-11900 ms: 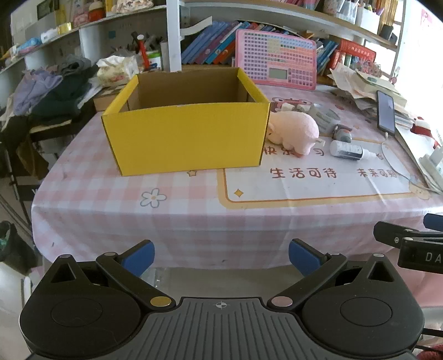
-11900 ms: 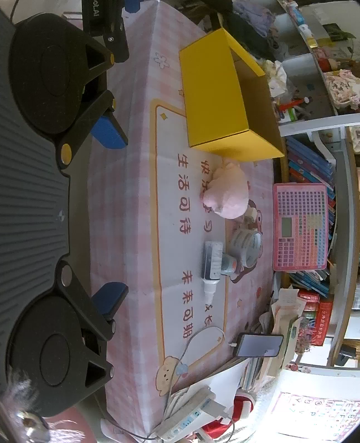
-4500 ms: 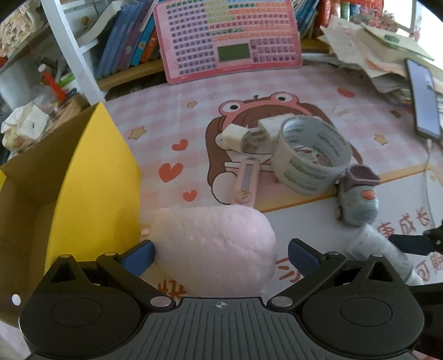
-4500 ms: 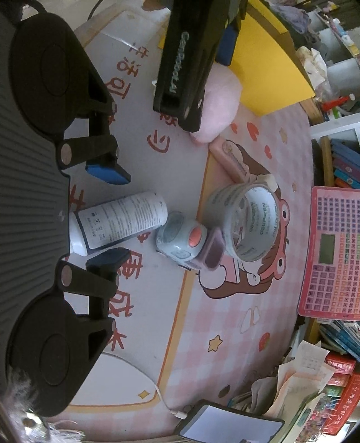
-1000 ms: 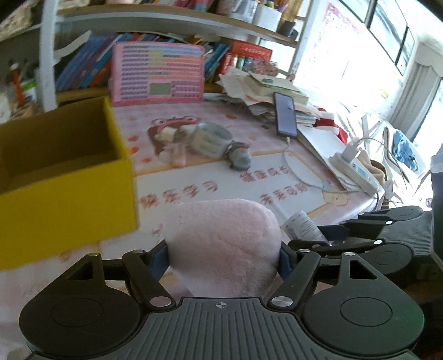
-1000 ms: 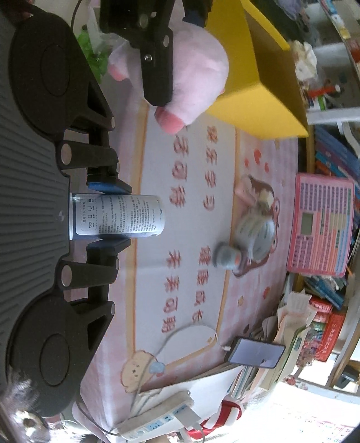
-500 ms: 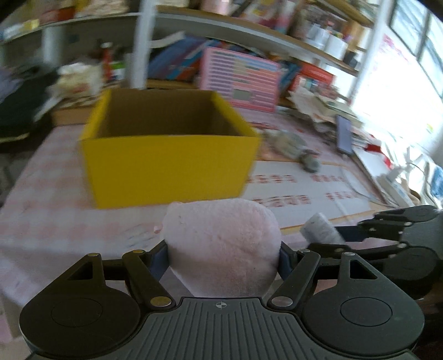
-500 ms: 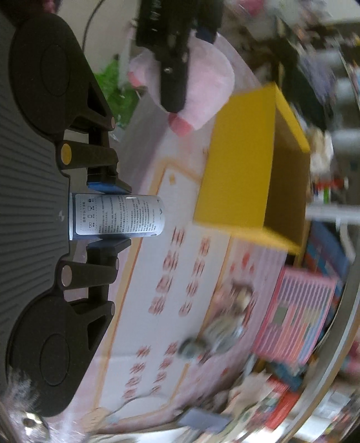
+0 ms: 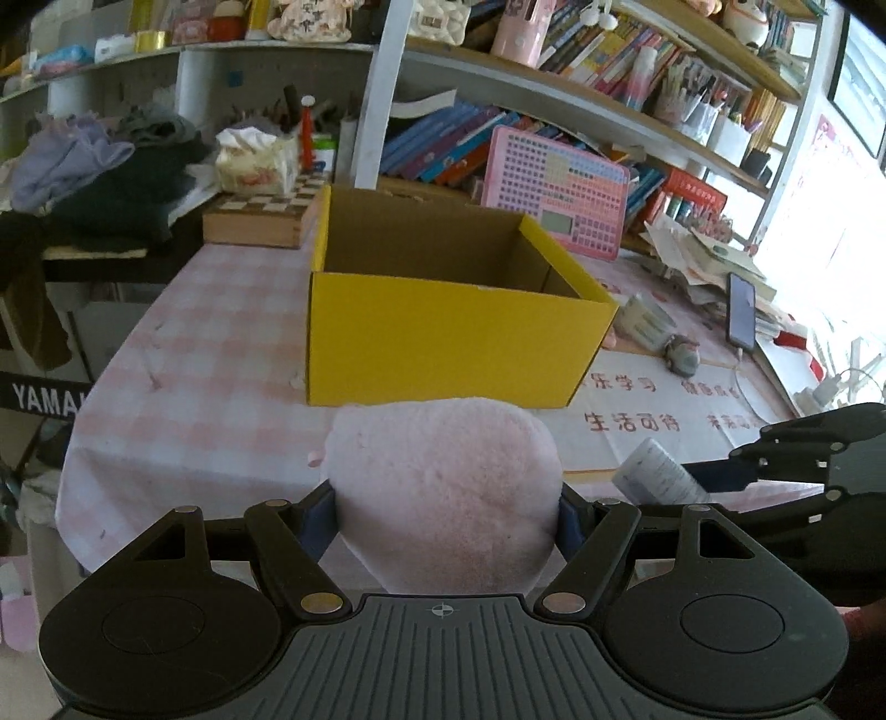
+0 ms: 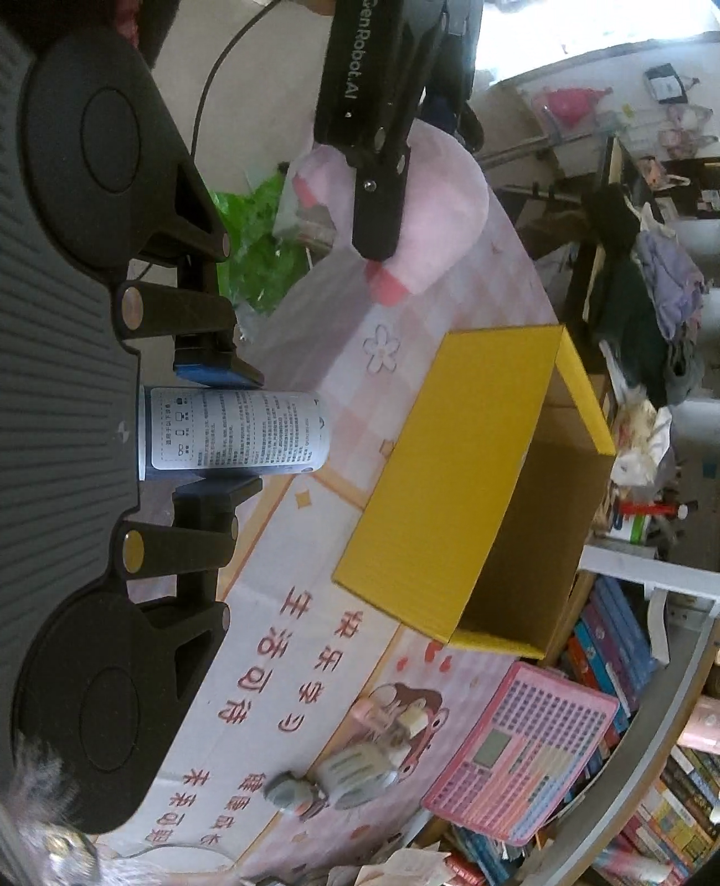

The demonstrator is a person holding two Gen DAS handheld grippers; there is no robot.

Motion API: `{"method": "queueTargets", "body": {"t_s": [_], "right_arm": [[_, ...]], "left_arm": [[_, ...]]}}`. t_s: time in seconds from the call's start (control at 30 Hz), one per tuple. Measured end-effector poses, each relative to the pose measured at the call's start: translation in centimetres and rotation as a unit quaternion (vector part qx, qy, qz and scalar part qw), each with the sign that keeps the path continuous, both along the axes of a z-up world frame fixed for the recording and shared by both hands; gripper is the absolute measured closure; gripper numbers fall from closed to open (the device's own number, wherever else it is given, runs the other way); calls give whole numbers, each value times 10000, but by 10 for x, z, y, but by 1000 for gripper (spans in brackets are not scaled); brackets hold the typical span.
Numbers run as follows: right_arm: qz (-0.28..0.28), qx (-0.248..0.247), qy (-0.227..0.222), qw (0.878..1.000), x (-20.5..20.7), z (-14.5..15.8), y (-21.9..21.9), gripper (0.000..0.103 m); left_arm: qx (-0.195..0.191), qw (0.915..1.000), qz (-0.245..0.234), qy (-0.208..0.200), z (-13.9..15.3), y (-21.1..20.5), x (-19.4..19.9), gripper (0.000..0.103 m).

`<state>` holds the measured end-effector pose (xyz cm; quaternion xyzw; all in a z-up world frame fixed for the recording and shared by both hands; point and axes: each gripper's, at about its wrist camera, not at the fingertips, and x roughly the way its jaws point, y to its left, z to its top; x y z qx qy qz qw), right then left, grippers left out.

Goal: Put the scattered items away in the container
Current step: 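Lift the pig and bottle and carry both toward the yellow box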

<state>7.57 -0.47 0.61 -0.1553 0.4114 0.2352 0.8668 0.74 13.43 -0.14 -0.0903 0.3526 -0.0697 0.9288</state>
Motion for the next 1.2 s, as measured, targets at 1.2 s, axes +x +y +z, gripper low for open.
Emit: {"method": "queueTargets", "body": {"t_s": [1.2], "right_arm": [[119,389,-206,9990,41,31,16,72]], "left_arm": [[296,9967,-174,-733,28,4,28,28]]}}
